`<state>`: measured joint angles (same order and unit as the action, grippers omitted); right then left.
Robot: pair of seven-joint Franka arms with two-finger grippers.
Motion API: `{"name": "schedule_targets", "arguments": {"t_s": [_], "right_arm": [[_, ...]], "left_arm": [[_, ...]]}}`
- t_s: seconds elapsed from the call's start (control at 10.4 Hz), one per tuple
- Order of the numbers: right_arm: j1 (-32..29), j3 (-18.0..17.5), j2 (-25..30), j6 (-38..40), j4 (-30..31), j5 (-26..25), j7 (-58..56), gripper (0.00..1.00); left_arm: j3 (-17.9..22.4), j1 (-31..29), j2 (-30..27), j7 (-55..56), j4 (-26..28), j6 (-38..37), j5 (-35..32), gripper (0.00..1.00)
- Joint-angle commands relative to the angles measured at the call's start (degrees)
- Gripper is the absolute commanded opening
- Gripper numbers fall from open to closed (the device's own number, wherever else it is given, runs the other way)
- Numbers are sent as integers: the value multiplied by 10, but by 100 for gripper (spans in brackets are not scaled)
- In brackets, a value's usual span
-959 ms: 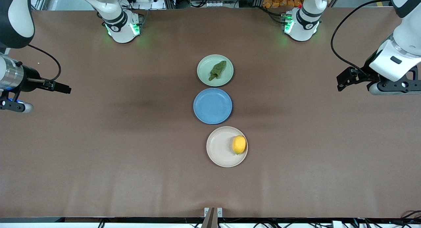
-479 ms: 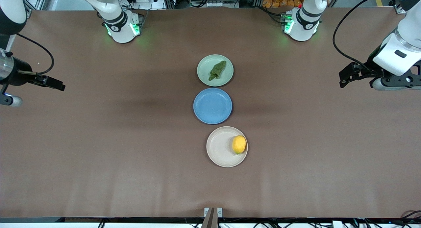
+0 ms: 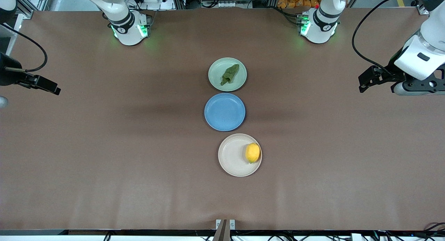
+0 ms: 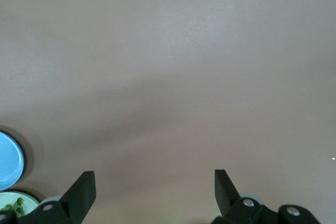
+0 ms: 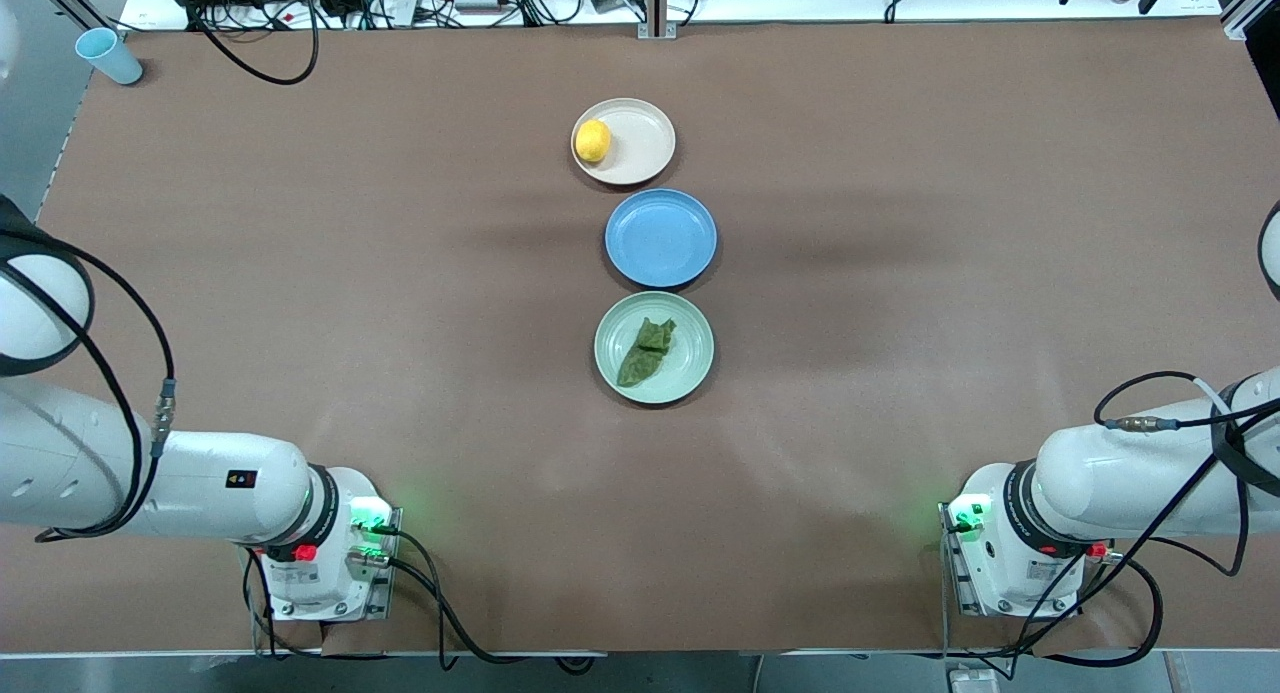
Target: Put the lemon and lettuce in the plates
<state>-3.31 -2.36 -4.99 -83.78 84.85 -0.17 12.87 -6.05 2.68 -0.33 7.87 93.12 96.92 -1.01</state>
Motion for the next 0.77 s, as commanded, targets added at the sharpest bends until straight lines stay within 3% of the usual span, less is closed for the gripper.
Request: {"name": "schedule_targets", "arguments": {"t_s": [0.0,0.67], "right_arm": [[-10,-8,-4,22,-17,0,-6,100],[-6,-11,-4,38,-17,1,-5,100]], "left_arm": [[1,-6,-4,-22,0,-9,12,100],[1,-7,-2,-22,1,-9,9,100]]}}
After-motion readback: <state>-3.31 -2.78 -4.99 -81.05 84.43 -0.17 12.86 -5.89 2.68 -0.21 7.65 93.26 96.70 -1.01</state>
